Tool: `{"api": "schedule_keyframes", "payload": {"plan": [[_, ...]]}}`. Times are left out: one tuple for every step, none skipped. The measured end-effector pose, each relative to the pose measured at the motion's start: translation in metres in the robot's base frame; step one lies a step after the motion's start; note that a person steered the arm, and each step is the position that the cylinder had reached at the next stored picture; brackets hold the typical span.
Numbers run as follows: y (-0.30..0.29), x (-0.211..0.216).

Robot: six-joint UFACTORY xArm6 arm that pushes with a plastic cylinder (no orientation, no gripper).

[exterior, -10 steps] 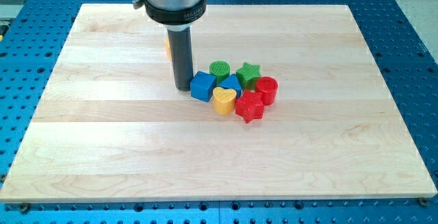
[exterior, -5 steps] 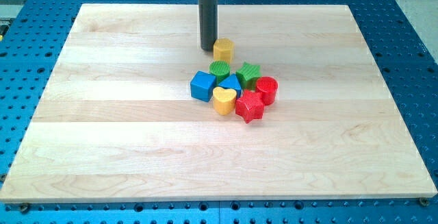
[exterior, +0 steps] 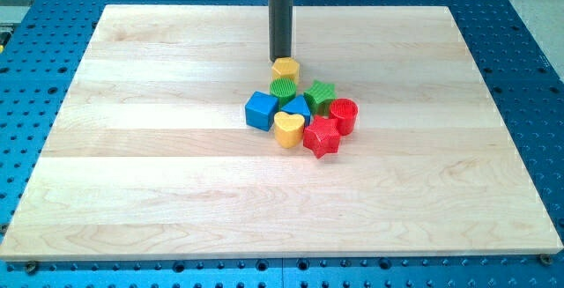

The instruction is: Push the yellow hexagon top to the green circle

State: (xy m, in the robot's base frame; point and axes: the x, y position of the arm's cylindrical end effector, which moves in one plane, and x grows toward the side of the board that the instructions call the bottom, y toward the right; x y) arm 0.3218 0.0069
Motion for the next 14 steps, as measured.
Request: {"api": "schedule_keyframes", "payload": {"plan": [[0.005,0.007],[0.005,0.018],[-0.005,0.004],[-0.007,0.021],[0.020,0.025],[0.044,0.043],[0.044,0.045],[0.030,-0.013],[-0.025,0.030],[-0.025,0.058],[-0.026,0.020],[0.007,0.020],[0.019,0.027],[0.024,0.055]]}}
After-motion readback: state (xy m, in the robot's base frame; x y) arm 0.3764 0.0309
